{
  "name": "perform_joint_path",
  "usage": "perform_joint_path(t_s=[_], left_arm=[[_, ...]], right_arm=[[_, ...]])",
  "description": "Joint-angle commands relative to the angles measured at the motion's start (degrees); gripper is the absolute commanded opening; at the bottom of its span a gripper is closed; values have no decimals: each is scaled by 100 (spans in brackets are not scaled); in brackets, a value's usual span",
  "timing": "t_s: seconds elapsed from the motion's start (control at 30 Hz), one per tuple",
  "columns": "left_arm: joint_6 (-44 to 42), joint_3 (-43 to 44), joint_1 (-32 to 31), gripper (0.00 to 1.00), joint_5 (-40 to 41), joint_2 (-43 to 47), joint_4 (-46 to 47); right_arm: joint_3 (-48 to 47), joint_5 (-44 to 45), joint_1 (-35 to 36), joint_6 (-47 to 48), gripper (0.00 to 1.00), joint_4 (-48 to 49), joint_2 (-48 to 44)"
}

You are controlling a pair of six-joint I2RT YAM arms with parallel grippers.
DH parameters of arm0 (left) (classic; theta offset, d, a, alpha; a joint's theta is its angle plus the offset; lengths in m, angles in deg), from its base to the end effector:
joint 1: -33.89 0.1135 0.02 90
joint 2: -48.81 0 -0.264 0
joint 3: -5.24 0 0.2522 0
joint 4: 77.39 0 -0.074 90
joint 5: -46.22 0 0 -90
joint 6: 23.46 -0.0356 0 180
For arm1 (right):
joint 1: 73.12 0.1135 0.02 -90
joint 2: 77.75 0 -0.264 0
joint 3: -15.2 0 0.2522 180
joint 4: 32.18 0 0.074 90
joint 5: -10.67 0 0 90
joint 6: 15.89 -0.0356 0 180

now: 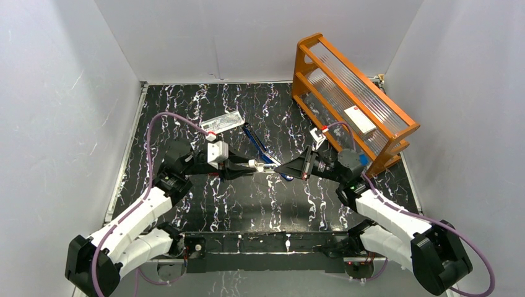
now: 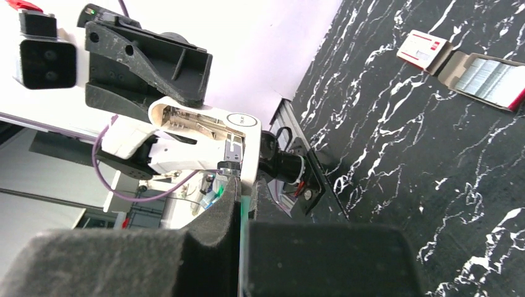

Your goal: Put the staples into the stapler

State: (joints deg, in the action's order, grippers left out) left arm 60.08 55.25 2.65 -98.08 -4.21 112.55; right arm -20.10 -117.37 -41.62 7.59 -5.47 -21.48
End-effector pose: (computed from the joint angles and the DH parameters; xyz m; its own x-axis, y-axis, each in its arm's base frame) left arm 0.1621 -0.1321 0.3226 0.2141 -0.0531 -0.9754 0.9740 0.0874 0.2090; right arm 0.1680 0.1287 0.2530 -0.8229 0.3429 -0.4530 -0.4505 0.0920 0.8880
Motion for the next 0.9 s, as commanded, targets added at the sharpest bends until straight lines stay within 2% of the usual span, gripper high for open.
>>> perform_joint_path(t_s=[0.0, 0.07, 0.13, 0.5, 0.87], left_arm=[[1004, -247, 127, 0, -27, 302, 1232], [1581, -388, 127, 0, 8, 272, 2009], [1877, -431, 127, 0, 57, 257, 2350], [1920, -512, 127, 0, 206, 274, 2525], [1780, -546, 146, 0, 331, 340, 2459]], right_arm=[[95, 153, -156, -72, 0, 747, -175], [235, 154, -154, -312, 0, 1108, -129], [316, 182, -157, -470, 0, 1355, -95], [206, 36, -159, -256, 0, 1024, -146], [71, 37, -158, 3, 19, 413, -3]])
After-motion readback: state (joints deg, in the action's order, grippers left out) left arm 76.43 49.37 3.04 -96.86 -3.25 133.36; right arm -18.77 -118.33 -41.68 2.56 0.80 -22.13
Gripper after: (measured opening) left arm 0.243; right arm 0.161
